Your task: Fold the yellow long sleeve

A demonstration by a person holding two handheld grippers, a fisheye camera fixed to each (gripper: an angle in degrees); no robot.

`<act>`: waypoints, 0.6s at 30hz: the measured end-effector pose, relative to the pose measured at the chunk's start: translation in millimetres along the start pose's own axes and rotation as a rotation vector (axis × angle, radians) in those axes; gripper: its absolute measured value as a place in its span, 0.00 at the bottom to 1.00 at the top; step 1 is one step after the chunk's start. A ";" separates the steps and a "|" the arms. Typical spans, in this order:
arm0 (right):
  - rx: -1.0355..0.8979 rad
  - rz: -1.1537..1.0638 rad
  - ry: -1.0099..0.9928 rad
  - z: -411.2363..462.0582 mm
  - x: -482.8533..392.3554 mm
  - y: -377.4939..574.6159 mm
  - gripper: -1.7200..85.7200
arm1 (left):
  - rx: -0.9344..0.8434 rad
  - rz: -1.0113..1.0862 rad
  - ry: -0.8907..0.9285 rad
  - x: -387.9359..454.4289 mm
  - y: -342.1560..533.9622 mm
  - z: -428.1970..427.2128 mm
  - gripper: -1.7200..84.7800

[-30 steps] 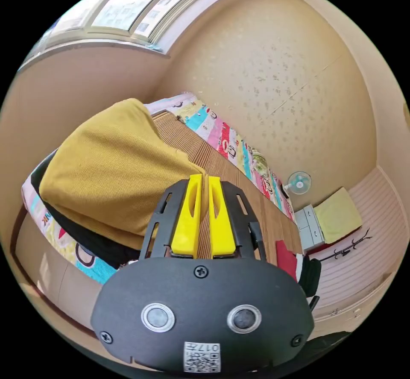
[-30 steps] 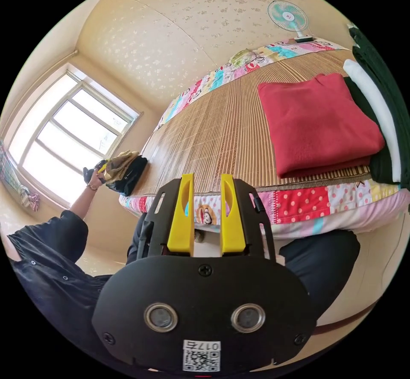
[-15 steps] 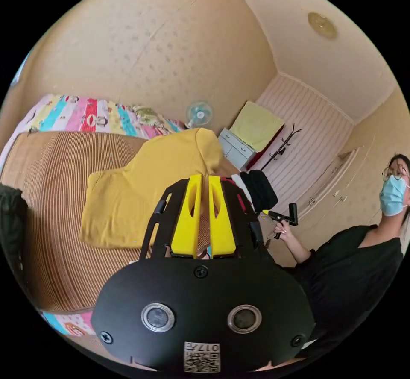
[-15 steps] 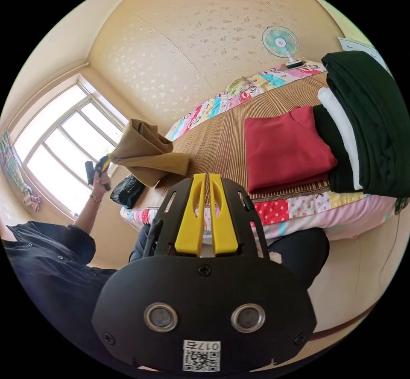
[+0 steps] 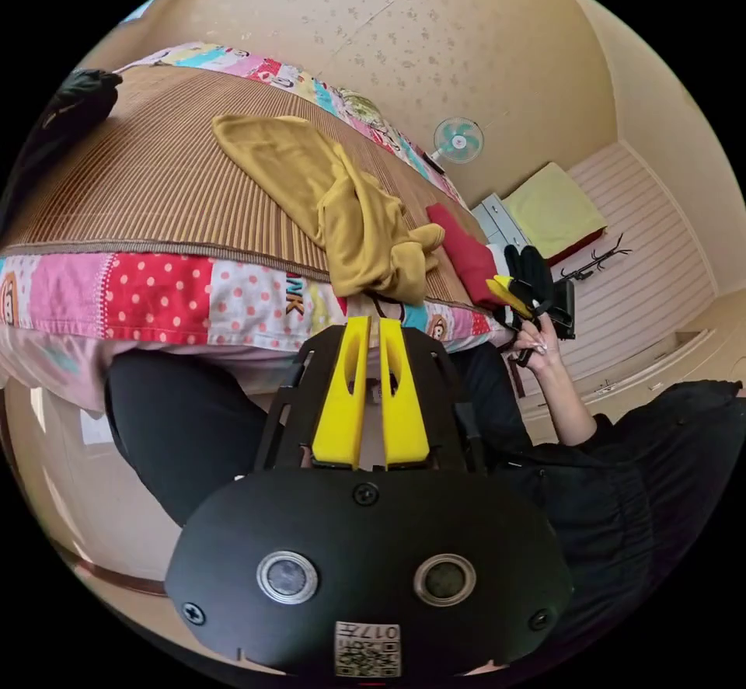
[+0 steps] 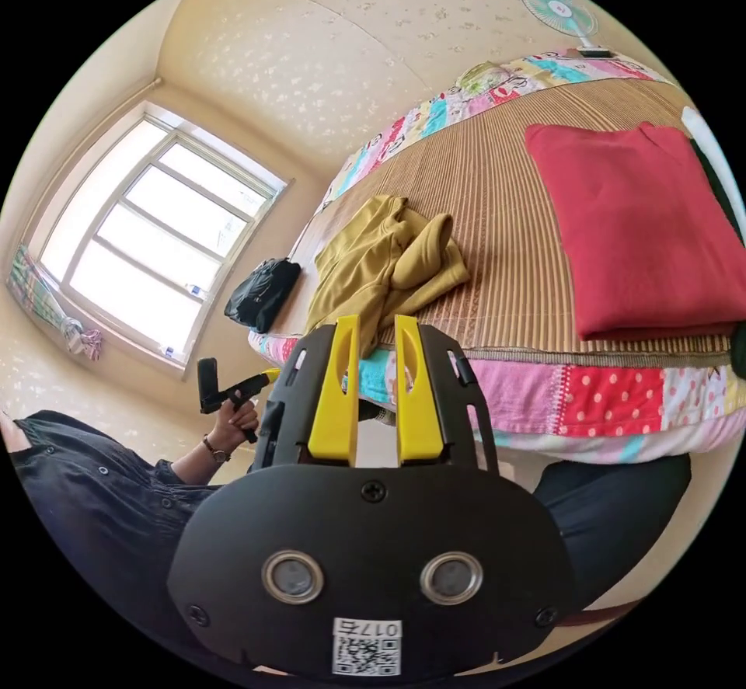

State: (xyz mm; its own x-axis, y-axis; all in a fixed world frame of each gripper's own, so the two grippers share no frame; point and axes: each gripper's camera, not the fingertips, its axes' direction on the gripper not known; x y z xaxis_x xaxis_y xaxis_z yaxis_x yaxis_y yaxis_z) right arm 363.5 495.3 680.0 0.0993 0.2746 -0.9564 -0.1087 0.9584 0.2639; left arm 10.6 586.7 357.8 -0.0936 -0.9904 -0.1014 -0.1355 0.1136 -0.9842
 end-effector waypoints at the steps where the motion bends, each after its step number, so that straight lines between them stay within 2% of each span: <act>1: -0.010 -0.007 0.029 21.8 -1.4 -11.5 0.13 | 0.011 0.016 -0.027 10.4 -13.8 -2.2 0.01; 6: -0.067 -0.011 -0.001 107.1 -3.1 -36.4 0.13 | -0.150 -0.018 0.088 22.3 -70.7 49.0 0.01; 10: -0.029 0.069 -0.034 122.3 1.4 -18.5 0.07 | -0.094 0.035 0.018 42.7 -88.1 70.0 0.01; 12: 0.006 0.058 -0.056 116.6 1.4 -12.5 0.06 | -0.099 0.058 0.087 43.5 -91.5 82.0 0.01; 15: 0.001 -0.001 -0.131 112.4 -1.9 -15.0 0.05 | -0.205 -0.155 0.451 3.2 -102.0 124.7 0.01; 16: -0.007 -0.016 -0.136 113.1 -2.2 -16.7 0.05 | -0.232 -0.249 0.623 -14.6 -106.2 144.2 0.01; 17: -0.007 -0.018 -0.129 112.9 -1.9 -17.0 0.05 | -0.187 -0.292 0.695 -24.6 -110.8 151.6 0.01; 18: 0.001 -0.018 -0.111 110.4 -0.1 -16.7 0.04 | -0.155 -0.302 0.687 -27.3 -113.7 151.6 0.01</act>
State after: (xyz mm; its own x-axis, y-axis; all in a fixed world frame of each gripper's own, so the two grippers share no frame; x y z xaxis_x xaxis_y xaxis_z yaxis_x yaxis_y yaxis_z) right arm 474.5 487.9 689.4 0.2101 0.2641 -0.9414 -0.1047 0.9634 0.2469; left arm 178.0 589.0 450.5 -0.6155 -0.7150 0.3315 -0.3849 -0.0944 -0.9181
